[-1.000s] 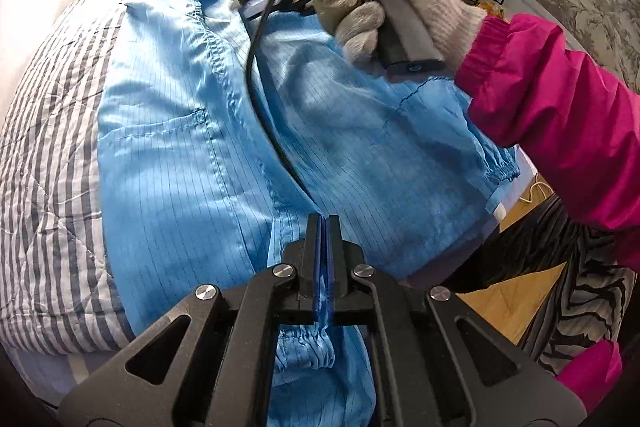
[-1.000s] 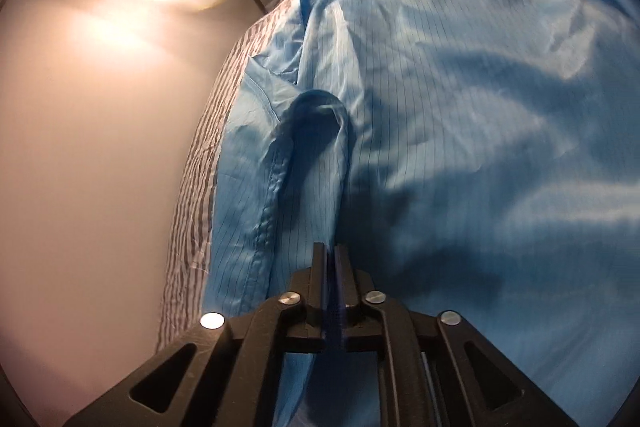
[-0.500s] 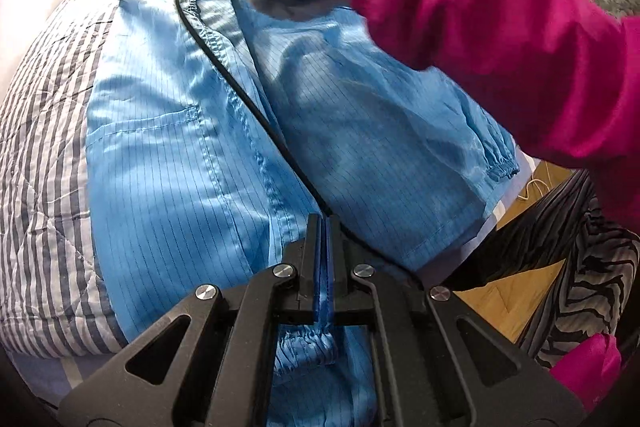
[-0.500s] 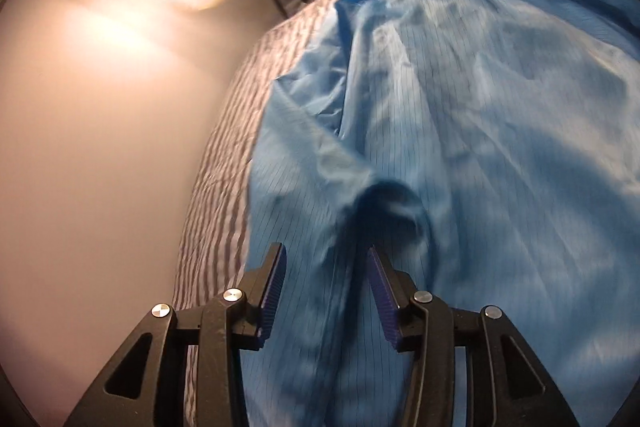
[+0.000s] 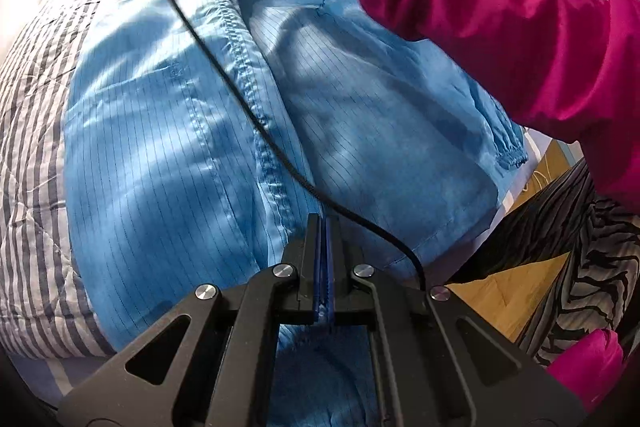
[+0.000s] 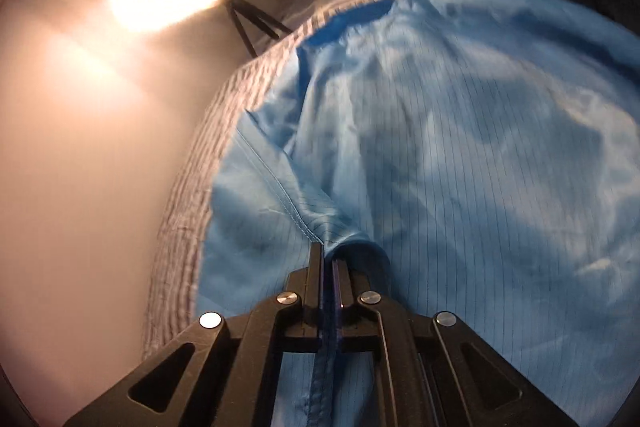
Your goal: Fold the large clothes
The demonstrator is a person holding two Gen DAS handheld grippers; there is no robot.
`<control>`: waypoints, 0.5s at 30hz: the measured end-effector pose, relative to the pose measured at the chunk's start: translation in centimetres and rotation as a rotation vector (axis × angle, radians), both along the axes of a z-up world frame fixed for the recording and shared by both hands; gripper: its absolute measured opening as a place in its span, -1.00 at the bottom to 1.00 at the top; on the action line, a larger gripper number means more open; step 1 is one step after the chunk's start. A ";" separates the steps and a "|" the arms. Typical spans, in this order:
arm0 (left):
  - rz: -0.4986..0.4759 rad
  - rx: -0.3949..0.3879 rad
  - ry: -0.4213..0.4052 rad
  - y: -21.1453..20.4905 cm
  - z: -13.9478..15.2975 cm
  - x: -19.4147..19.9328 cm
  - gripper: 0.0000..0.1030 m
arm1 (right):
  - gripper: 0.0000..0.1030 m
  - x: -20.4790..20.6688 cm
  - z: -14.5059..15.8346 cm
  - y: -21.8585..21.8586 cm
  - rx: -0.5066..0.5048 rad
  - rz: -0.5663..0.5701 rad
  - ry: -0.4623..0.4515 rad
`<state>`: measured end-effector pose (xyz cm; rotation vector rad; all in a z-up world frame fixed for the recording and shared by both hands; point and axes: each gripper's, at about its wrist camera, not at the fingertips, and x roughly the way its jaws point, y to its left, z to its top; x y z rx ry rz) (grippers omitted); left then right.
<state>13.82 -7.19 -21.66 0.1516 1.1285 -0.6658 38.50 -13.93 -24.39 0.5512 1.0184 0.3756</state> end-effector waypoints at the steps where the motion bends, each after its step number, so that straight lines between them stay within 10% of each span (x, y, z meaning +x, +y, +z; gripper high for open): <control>1: -0.001 0.000 0.004 -0.2 -0.1 0.1 -1.00 | -0.98 0.0 -0.2 0.3 0.016 0.010 -0.001; 3: -0.005 -0.006 0.013 -0.1 -0.1 -0.1 -1.00 | -0.98 0.2 -0.6 1.7 0.059 0.053 0.014; 8: -0.001 -0.028 0.030 0.8 0.2 -0.5 -1.00 | -0.97 0.6 -0.1 3.8 -0.191 0.108 0.023; 15: 0.051 -0.168 0.010 5.3 4.4 -2.1 -1.00 | -0.67 -0.1 3.3 1.4 -0.040 0.183 0.010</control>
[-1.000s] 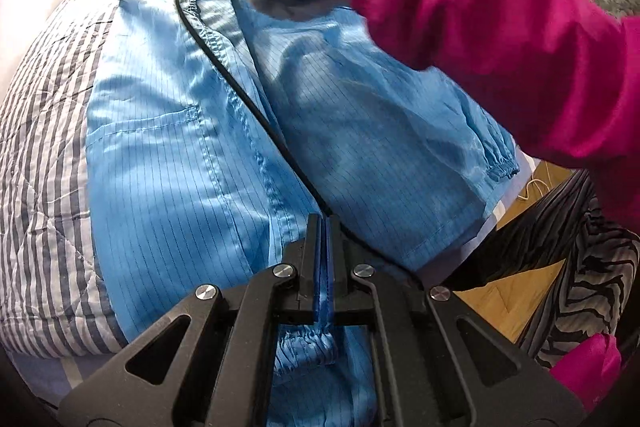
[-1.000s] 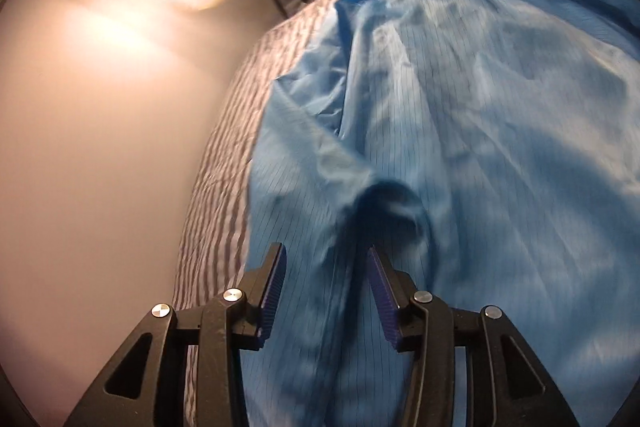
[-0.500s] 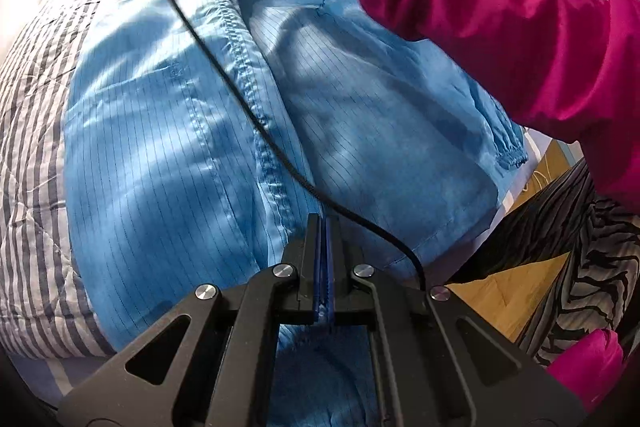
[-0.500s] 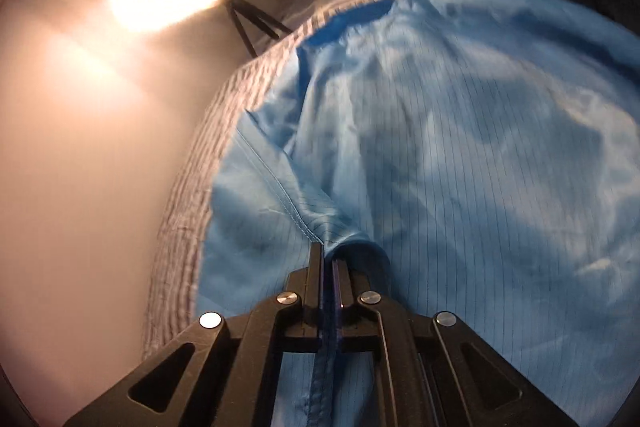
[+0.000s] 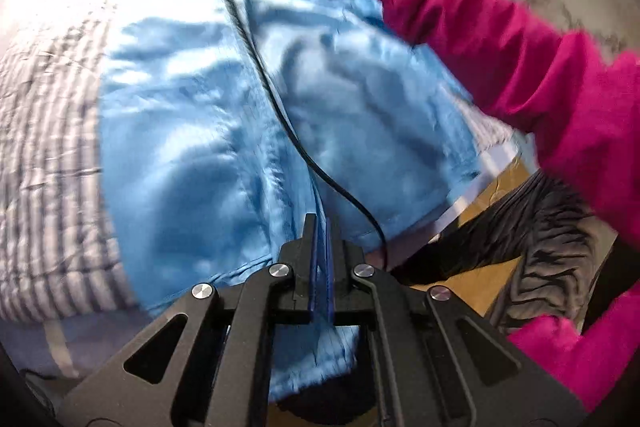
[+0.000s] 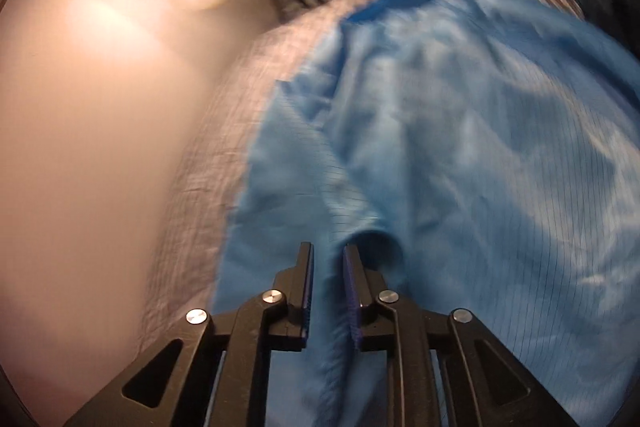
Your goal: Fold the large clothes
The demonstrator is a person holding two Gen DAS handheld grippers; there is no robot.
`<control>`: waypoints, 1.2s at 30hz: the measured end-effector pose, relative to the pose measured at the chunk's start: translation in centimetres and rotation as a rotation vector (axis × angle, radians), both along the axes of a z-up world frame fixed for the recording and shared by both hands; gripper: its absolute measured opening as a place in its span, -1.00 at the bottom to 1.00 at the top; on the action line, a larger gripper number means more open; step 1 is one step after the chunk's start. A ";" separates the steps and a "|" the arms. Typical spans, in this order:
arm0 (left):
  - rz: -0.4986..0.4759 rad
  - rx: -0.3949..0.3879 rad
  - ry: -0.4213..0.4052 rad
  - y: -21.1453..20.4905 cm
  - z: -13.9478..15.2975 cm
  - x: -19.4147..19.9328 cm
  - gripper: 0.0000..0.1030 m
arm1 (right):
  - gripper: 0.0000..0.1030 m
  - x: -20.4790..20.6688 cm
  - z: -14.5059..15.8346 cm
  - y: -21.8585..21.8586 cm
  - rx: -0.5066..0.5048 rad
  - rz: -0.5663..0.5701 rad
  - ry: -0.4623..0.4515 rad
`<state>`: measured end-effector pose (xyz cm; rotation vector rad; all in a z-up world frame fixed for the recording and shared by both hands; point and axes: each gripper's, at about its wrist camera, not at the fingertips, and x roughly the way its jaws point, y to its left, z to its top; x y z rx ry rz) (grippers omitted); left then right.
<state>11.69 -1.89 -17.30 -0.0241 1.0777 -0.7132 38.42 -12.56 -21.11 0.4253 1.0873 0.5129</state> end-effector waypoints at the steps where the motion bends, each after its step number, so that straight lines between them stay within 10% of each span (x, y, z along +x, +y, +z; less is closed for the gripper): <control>1: 0.047 -0.015 -0.020 1.2 0.7 -0.1 -1.00 | -0.67 -0.3 1.3 0.5 0.007 0.034 -0.038; 8: 0.295 0.000 0.060 5.2 -2.3 3.2 -1.00 | -0.67 3.0 3.8 7.8 -0.015 0.155 -0.165; 23: 0.271 -0.026 0.166 5.5 -6.9 1.5 -1.00 | -0.79 13.8 -5.1 12.4 -0.194 0.030 -0.057; 36: 0.450 -0.130 0.114 14.6 -2.7 -4.3 -1.00 | -0.40 1.4 9.7 6.3 0.026 0.087 -0.215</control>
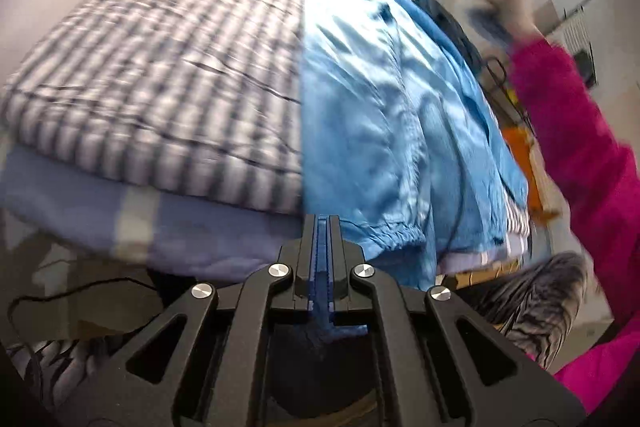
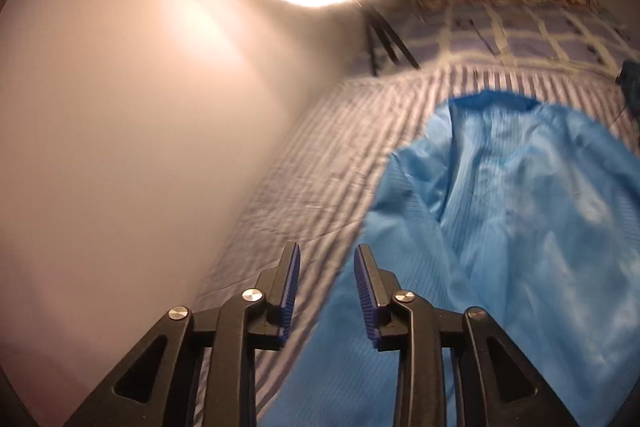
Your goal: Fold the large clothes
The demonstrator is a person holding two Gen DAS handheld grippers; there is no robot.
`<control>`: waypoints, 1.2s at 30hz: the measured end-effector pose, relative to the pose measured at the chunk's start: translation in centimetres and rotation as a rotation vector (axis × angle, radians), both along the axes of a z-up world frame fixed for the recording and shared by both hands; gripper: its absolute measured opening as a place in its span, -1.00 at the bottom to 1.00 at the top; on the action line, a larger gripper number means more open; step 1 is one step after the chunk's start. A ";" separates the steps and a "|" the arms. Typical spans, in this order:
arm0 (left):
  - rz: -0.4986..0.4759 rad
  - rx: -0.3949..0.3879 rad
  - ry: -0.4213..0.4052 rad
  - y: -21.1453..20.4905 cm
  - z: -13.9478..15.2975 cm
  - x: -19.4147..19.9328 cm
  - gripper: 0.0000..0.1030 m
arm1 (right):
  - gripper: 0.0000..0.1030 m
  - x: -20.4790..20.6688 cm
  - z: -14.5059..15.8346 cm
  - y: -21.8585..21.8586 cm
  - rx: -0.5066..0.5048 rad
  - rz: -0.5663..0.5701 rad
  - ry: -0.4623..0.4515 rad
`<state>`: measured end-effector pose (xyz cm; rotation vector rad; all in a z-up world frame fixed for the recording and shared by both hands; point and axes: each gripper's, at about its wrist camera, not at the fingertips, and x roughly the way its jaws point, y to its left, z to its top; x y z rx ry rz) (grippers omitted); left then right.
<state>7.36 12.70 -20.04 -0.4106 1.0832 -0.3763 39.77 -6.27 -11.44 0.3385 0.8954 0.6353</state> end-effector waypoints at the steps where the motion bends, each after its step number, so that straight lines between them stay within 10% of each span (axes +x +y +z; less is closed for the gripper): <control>1: 0.013 -0.006 -0.007 0.8 0.2 -0.4 -1.00 | -0.38 -1.8 1.2 -0.8 0.016 0.008 -0.018; 13: -0.135 0.053 -0.094 -5.9 3.0 0.8 -1.00 | -0.26 -18.8 7.2 -13.1 0.010 -0.130 -0.114; 17: -0.201 0.097 -0.150 -9.3 4.5 2.3 -0.97 | -0.13 -23.3 6.2 -18.5 -0.020 -0.252 -0.096; 22: -0.308 0.084 -0.212 -14.1 6.3 3.9 -0.07 | -0.09 -28.0 4.0 -25.6 -0.072 -0.410 -0.052; 36: -0.524 0.062 -0.129 -24.4 3.6 8.2 -0.06 | 0.04 -36.2 -3.4 -42.3 -0.118 -0.734 0.121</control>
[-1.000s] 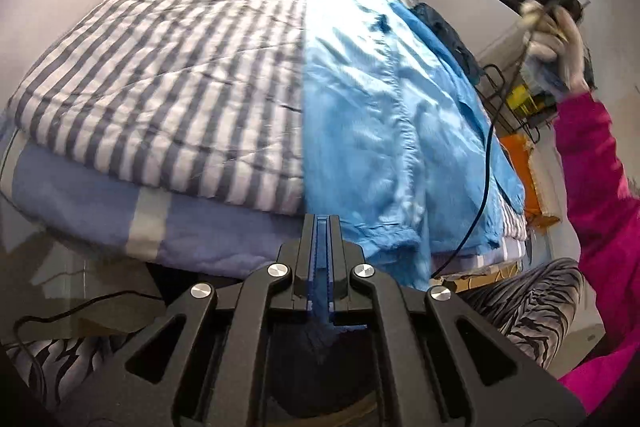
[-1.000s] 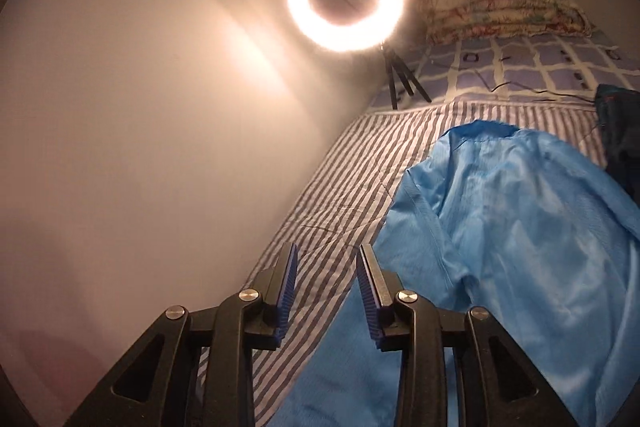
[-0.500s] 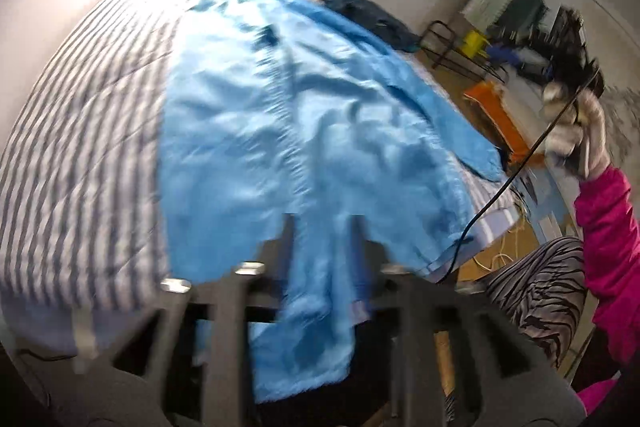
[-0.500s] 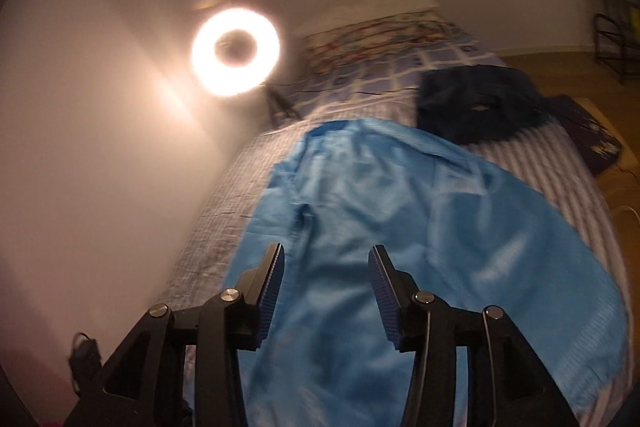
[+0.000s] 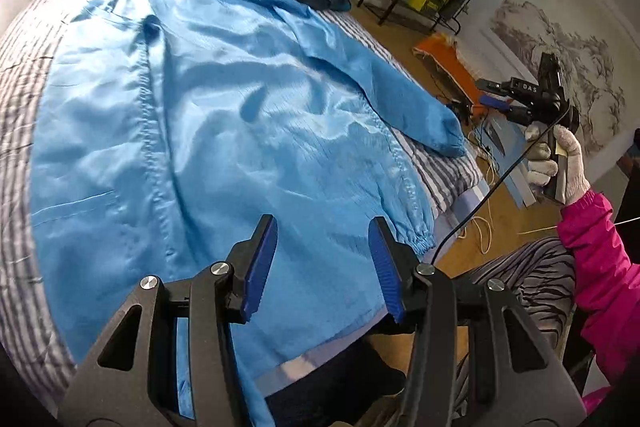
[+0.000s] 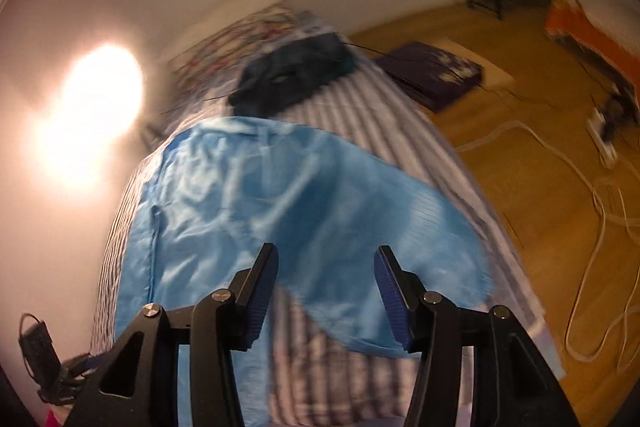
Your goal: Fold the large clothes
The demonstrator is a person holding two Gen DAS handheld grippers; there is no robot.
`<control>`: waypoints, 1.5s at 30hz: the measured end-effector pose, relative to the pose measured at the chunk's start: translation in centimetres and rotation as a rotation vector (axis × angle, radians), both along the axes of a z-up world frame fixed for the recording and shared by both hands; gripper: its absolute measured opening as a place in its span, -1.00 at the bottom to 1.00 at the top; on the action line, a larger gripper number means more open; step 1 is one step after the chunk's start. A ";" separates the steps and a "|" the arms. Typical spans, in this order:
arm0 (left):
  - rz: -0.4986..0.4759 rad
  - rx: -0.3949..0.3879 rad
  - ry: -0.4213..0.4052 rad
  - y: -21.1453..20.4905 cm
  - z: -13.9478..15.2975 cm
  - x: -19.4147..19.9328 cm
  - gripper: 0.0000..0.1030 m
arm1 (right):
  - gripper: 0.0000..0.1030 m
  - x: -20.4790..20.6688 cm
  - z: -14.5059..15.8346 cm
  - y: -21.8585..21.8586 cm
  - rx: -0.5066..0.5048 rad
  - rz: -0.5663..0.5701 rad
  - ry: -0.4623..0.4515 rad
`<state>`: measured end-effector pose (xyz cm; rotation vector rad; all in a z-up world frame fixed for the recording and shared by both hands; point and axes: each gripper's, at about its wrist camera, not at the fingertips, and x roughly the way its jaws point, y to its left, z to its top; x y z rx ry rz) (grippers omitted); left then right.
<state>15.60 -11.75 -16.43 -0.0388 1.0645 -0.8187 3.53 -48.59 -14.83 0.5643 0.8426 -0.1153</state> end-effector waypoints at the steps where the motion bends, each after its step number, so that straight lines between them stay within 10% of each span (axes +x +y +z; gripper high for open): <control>1: -0.002 0.001 0.011 -0.3 -0.4 0.3 -0.06 | 0.04 -0.4 -0.6 -1.0 0.009 -0.023 0.008; 17: -0.006 0.016 0.066 -1.4 -2.7 1.3 -0.06 | 0.10 -1.3 -10.2 -8.9 0.212 -0.228 0.194; 22: 0.015 0.019 0.059 -0.9 -2.6 1.3 -0.06 | -0.80 0.2 -10.1 -7.8 0.159 -0.187 0.218; 27: 0.040 0.004 0.055 -0.2 -2.4 1.5 -0.06 | -1.00 0.1 -7.0 -5.3 0.004 -0.136 0.173; 40: 0.121 -0.032 0.055 1.7 -1.3 2.2 -0.06 | -0.96 -2.4 1.5 3.0 -0.075 0.077 -0.121; 43: 0.124 -0.036 0.058 1.7 -1.4 2.1 -0.06 | -0.10 -2.2 -0.2 0.2 0.017 -0.003 -0.065; 45: 0.124 -0.039 0.068 1.7 -1.6 2.1 -0.06 | -0.09 -2.4 -1.8 -2.2 0.089 -0.058 -0.036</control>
